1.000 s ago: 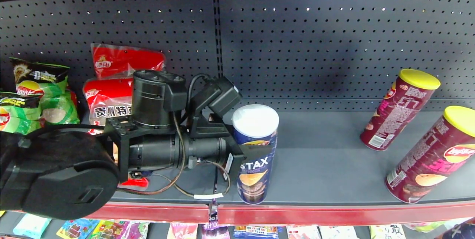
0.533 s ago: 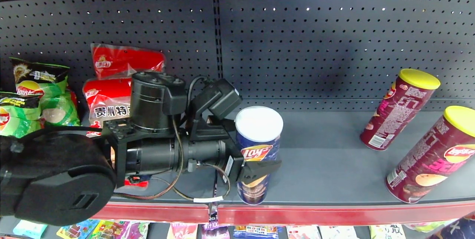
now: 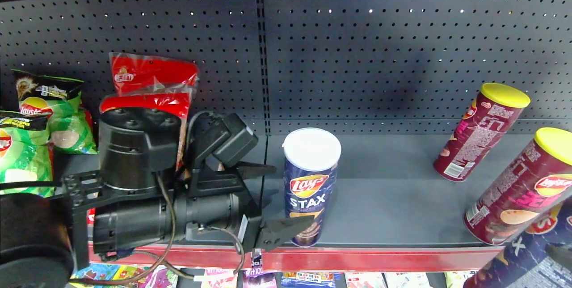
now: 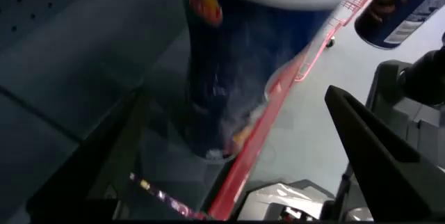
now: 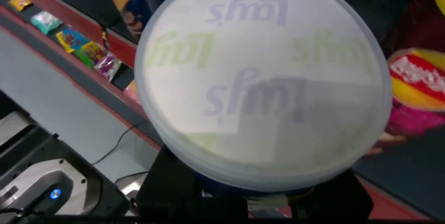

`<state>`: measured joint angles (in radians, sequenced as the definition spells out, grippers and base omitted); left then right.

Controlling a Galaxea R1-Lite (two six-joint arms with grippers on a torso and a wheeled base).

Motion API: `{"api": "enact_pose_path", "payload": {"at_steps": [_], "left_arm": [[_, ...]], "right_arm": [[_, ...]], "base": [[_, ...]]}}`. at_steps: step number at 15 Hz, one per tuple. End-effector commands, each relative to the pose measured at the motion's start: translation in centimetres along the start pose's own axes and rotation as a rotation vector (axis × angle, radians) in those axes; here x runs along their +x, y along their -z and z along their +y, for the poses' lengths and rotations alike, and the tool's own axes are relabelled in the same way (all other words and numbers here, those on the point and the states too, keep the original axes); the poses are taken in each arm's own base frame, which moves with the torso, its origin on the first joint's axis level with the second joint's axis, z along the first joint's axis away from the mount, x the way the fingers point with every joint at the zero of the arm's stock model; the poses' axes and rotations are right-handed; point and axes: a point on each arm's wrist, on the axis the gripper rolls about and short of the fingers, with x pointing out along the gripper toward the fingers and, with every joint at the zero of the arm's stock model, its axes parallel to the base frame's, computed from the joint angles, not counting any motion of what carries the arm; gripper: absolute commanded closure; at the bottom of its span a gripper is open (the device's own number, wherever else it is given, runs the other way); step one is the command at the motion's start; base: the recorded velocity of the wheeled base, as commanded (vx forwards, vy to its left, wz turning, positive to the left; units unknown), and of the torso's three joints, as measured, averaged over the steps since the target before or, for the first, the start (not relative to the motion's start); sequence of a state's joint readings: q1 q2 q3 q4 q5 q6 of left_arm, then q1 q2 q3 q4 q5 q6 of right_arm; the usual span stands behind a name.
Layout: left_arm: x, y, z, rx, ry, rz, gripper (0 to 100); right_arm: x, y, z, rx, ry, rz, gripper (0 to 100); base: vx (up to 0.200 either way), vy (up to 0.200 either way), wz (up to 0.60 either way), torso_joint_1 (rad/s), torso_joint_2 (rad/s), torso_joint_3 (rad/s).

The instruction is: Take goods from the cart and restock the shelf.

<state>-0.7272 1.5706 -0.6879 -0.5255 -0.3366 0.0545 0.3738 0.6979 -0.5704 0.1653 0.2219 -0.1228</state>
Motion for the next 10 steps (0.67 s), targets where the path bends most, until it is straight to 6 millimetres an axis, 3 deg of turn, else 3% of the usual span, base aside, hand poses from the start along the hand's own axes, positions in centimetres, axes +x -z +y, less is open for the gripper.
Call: {"api": "enact_pose_path", "payload": {"at_steps": [1, 2, 4, 10], "left_arm": [[-1.8, -0.1, -0.6, 0.003, -0.007, -0.027, 0], [-3.0, 0.4, -0.9, -0.013, -0.042, -0.031, 0], [-4.1, 1.0, -0.6, -0.032, -0.075, -0.029, 0], [-4.6, 1.2, 0.0, -0.044, -0.106, -0.035, 0]], "right_arm": [[2.5, -2.0, -0.2, -0.018, -0.077, 0.055, 100], [4.9, -4.3, -0.3, -0.029, -0.122, 0.081, 100], [7.7, -6.4, -0.3, -0.061, -0.153, 0.090, 100], [12.9, -8.7, -0.8, -0.094, -0.151, 0.110, 100]], "base": [[0.000, 0.000, 0.00, 0.000, 0.00, 0.000], [0.000, 0.000, 0.00, 0.000, 0.00, 0.000], [0.000, 0.000, 0.00, 0.000, 0.00, 0.000], [0.000, 0.000, 0.00, 0.000, 0.00, 0.000]]}}
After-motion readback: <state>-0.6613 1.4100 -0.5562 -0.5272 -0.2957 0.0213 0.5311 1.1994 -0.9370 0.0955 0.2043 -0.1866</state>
